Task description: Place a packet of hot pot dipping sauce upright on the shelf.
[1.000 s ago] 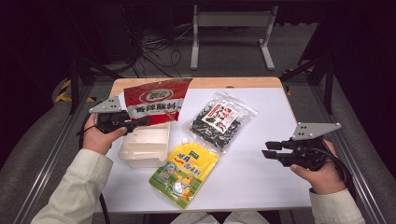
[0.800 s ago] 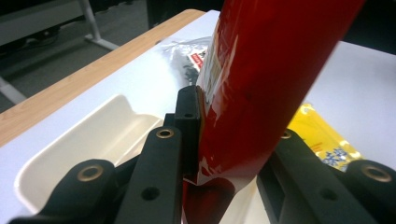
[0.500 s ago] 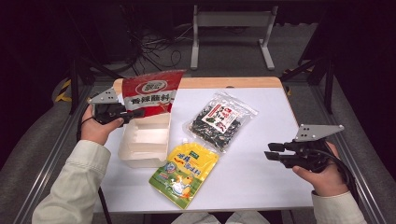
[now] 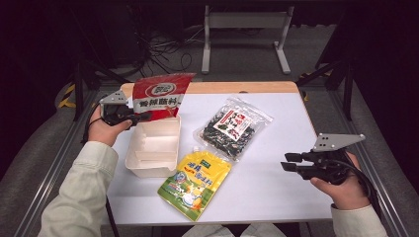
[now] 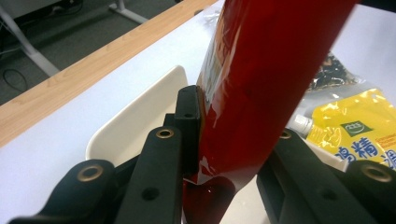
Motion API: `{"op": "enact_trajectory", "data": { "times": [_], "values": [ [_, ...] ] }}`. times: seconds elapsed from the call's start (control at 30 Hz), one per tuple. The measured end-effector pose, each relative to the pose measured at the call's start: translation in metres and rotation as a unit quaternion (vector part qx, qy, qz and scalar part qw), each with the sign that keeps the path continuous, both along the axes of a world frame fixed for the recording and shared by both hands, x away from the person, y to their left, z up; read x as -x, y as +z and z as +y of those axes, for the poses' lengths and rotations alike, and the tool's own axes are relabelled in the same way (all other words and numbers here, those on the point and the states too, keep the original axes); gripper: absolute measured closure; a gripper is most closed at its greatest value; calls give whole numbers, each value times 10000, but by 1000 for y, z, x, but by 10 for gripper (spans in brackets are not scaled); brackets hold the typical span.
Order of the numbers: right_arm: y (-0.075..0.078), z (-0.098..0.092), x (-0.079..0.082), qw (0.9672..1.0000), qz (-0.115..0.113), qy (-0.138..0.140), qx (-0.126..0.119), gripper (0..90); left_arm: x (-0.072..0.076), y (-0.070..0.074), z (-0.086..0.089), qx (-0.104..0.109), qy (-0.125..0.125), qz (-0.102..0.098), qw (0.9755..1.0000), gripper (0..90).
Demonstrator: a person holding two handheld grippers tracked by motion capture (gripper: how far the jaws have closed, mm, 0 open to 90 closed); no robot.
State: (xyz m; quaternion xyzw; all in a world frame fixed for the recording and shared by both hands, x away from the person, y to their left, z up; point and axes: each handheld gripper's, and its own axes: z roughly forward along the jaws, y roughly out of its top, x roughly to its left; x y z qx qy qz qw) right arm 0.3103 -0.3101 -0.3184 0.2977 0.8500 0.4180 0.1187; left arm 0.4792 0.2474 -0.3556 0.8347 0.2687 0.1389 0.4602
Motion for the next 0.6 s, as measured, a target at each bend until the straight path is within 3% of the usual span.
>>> {"op": "enact_trajectory", "data": {
  "times": [0.37, 0.6],
  "values": [
    [-1, 1, 1, 10000, 17, 14, 0, 641, -7, -8, -8, -433, 53, 58, 9990, 759],
    [-2, 2, 2, 10000, 21, 31, 11, 640, -13, -12, -14, -537, 112, 14, 9985, 760]
  ]
}}
